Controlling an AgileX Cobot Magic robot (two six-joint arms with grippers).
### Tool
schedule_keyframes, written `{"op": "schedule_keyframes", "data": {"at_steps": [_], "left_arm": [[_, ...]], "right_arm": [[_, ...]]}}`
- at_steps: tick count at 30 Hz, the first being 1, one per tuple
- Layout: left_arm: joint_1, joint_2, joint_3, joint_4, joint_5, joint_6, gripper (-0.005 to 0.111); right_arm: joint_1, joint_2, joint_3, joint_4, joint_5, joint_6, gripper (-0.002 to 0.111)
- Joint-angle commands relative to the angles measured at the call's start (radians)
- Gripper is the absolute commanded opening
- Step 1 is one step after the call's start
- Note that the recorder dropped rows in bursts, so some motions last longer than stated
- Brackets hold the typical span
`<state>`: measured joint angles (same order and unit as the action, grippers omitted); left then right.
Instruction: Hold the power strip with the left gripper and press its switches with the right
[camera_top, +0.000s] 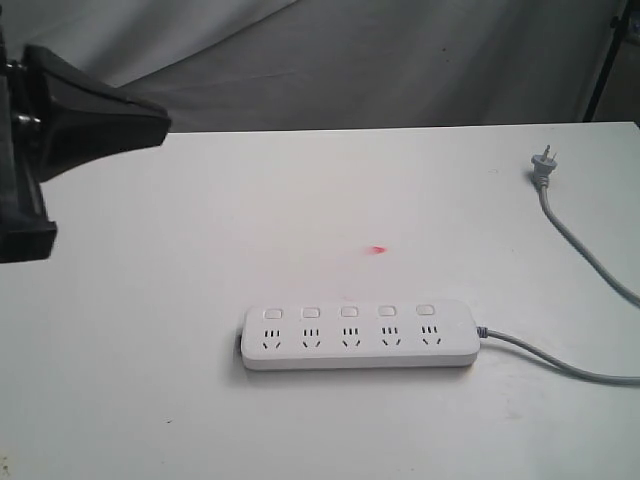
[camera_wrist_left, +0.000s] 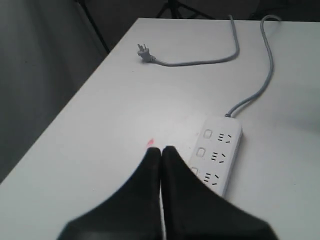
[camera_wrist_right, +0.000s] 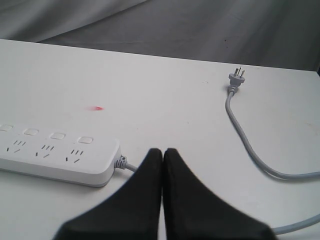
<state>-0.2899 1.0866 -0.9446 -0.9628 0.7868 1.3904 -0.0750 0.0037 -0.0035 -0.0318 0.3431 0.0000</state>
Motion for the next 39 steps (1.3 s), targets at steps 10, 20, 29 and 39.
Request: {"op": "schedule_keyframes", "data": {"at_steps": [10, 20, 29, 39], "left_arm": [[0.397, -0.242, -0.004, -0.001, -0.02, 0.002, 0.0], [0.502, -0.457, -0.004, -0.001, -0.109, 0.002, 0.0], [0.502, -0.649, -0.004, -0.001, -0.109, 0.002, 0.0], [0.502, -0.749, -0.004, -0.001, -0.109, 0.002, 0.0]], "right_arm": [[-0.004, -0.004, 0.003, 0.003, -0.001, 0.0, 0.0], [-0.004, -0.004, 0.003, 0.003, -0.001, 0.0, 0.0], [-0.004, -0.004, 0.003, 0.003, -0.001, 0.0, 0.0], [-0.004, -0.004, 0.003, 0.003, -0.001, 0.0, 0.0]]}}
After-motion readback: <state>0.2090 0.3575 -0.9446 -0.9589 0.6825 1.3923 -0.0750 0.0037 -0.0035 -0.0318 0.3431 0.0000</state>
